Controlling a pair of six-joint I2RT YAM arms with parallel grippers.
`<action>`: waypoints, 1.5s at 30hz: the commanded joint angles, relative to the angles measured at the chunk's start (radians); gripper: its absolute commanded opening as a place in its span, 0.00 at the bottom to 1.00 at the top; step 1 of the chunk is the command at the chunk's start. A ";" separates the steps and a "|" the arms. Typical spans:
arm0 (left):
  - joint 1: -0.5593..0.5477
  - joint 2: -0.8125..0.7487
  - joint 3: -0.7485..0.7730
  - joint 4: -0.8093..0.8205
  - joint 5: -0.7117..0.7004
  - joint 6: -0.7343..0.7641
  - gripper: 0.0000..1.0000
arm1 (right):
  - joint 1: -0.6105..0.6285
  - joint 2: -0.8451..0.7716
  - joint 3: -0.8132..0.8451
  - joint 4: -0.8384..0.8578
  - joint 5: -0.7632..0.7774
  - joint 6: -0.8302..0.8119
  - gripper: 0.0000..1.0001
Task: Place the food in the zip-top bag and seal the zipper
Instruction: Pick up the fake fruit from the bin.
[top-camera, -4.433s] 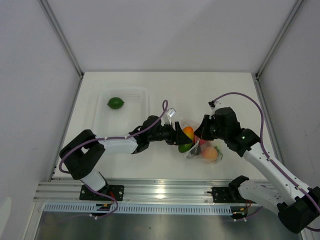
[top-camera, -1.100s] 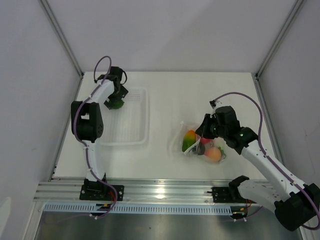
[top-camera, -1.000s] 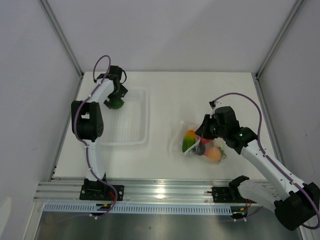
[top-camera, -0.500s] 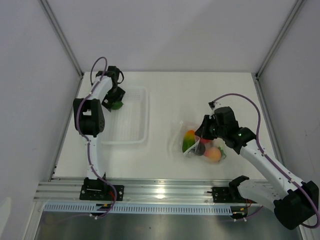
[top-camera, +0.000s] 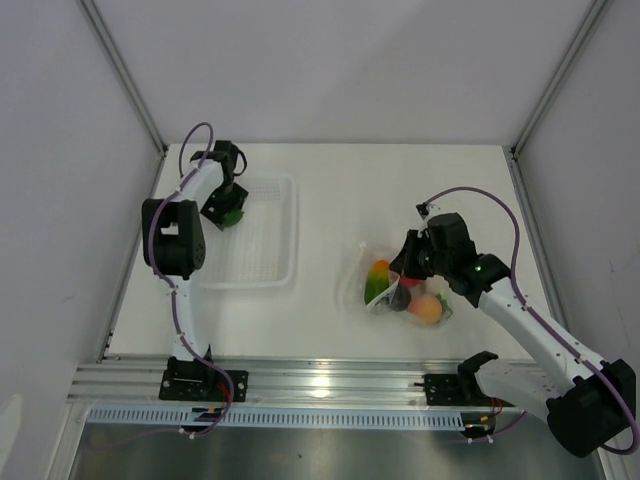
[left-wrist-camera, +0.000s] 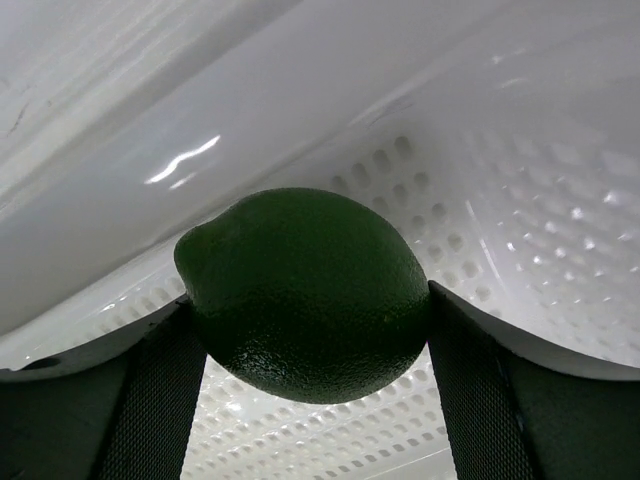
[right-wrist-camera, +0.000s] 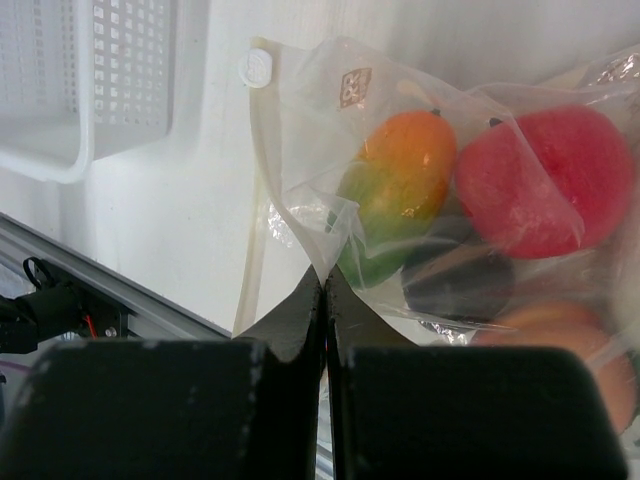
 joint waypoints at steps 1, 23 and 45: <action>0.009 -0.113 -0.094 0.096 0.006 -0.012 0.77 | -0.005 -0.018 0.000 0.022 -0.002 -0.007 0.00; -0.059 -0.410 -0.490 0.366 0.058 0.113 0.00 | -0.005 -0.088 0.019 -0.038 -0.004 -0.011 0.00; -0.483 -0.845 -0.803 0.800 0.366 0.439 0.01 | 0.000 -0.081 0.023 -0.010 -0.014 0.009 0.00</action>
